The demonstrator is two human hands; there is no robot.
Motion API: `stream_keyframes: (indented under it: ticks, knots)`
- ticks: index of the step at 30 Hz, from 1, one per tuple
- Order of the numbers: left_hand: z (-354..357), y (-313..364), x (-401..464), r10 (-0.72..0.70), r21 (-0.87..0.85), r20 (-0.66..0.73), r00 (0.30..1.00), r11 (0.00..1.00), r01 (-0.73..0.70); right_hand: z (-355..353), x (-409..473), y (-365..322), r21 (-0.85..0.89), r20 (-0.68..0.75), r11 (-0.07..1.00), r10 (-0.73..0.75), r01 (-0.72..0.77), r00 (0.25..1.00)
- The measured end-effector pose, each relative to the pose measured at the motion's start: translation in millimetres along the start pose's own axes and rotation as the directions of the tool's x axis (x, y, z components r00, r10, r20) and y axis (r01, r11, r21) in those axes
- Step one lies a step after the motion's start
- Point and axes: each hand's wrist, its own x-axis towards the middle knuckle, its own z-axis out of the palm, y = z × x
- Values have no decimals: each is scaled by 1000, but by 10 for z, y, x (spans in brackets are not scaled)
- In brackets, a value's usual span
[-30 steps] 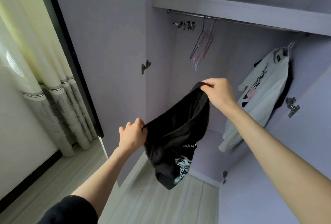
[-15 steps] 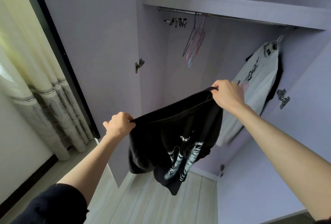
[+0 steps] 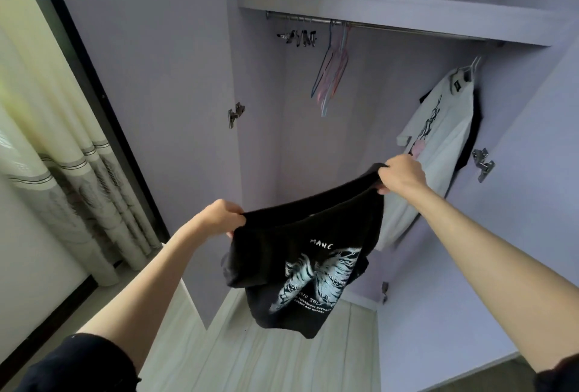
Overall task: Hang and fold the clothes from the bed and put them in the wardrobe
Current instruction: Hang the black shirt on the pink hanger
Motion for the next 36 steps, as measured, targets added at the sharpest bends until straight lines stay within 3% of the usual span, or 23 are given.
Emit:
stream_keyframes:
  ticks: [3,5,11,14,18,25,28,30,32,34,36]
  knots:
    - [182,204,31,115,220,95,989,966,-133,94,-71,-261,329,53,944,-48,28,997]
    - [325,464,-32,211,177,56,976,960,-218,159,-145,-463,416,123,907,-119,58,985]
    - [456,1005,-147,315,-52,-272,909,939,-341,226,-313,-768,295,103,923,-289,248,952]
    - [427,1016,-142,357,-80,-306,883,914,-397,184,-315,-718,263,64,921,-314,288,947]
    - [320,956,-118,394,-92,-348,851,889,-449,132,-255,-484,-8,-45,933,-361,361,932]
    - [139,914,-148,249,-287,-495,832,857,-427,213,-45,-74,-246,-153,923,-337,295,929]
    - [-38,831,-131,177,-350,-503,846,853,-387,173,56,88,-74,-116,986,-155,148,981]
    - [-123,793,-130,167,-368,-463,870,857,-360,227,35,33,133,-14,971,-199,199,980]
    - [-135,809,-152,197,-336,-412,889,875,-350,373,-118,-190,332,155,886,-390,324,908]
    - [-113,859,-186,239,-280,-399,885,887,-366,571,-307,-415,477,324,809,-525,343,787]
    - [-118,900,-236,270,-224,-405,874,897,-381,782,-436,-551,462,384,800,-569,382,727]
